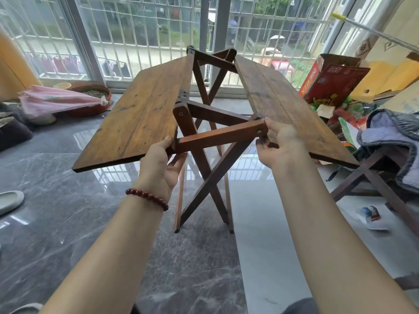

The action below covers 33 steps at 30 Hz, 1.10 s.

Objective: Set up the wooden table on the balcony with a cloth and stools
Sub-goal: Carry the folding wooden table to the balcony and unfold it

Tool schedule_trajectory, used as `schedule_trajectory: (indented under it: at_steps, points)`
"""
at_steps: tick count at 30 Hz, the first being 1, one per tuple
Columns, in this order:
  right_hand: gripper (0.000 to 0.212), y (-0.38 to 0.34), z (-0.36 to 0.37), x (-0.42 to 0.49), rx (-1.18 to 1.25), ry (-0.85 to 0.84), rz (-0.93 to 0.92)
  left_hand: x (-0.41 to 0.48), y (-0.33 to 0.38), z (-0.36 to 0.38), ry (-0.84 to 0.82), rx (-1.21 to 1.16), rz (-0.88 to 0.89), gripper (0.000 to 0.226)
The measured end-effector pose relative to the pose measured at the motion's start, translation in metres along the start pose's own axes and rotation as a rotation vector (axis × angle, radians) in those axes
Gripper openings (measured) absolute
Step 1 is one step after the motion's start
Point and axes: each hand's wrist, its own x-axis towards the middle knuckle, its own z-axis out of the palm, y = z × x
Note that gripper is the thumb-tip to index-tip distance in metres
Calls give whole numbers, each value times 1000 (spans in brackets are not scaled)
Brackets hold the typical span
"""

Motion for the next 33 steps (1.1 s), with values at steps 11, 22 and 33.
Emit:
schedule_trajectory:
  at_steps: [11,22,33]
  points:
    - [10,-14,11,-18,44,152,73,-26,32,20,91,33,-218,32]
    - [10,-29,19,-21,46,239,191,-18,53,71,310,248,-374,53]
    - [17,-33,32,-25,5,371,240,-23,69,93,648,446,-296,95]
